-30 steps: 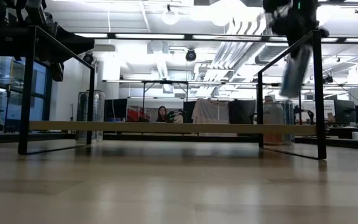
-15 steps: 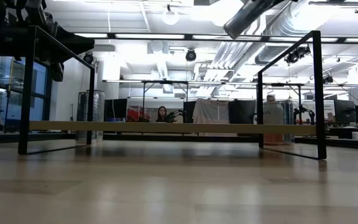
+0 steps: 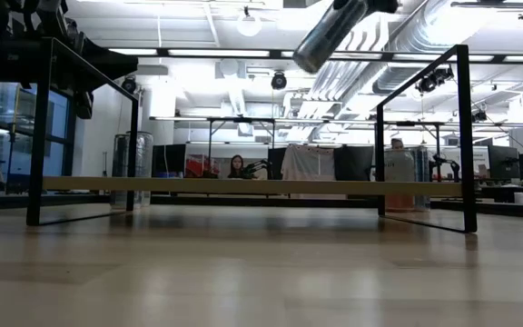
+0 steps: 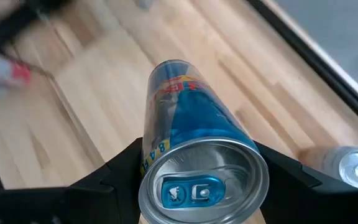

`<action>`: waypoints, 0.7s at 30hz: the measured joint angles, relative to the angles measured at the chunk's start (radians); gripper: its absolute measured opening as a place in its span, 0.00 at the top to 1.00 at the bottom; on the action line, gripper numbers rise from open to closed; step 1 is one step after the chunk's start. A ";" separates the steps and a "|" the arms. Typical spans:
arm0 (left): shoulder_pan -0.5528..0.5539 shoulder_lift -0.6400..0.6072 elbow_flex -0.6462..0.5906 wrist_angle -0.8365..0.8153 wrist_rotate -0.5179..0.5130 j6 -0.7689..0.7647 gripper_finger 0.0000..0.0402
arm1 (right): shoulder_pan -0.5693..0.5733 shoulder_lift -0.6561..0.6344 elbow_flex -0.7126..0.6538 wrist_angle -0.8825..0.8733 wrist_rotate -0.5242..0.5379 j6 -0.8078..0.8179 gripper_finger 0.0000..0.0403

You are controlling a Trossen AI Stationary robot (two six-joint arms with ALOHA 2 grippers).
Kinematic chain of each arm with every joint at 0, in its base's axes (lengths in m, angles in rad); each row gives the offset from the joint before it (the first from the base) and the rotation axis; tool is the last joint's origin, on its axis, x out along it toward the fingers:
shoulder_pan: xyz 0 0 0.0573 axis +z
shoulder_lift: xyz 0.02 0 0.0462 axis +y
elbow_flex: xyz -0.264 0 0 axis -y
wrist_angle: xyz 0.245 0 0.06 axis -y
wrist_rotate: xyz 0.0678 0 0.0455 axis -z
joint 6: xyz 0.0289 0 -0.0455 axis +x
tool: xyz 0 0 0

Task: Place canned beverage on shelf
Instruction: Put the blue soda can on the shelf

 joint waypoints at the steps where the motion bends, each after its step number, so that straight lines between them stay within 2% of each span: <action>1: 0.000 0.000 0.000 0.000 0.000 0.000 1.00 | 0.011 0.031 0.026 -0.032 0.000 -0.005 0.44; 6: 0.000 0.000 0.000 0.000 0.000 0.000 1.00 | 0.061 0.166 0.119 -0.138 -0.001 -0.024 0.44; 9: 0.000 0.000 0.000 0.000 0.000 0.000 1.00 | 0.087 0.217 0.118 -0.123 -0.030 -0.026 0.44; 21: 0.000 0.000 0.000 -0.005 0.000 0.000 1.00 | 0.135 0.374 0.117 -0.133 -0.022 0.061 0.44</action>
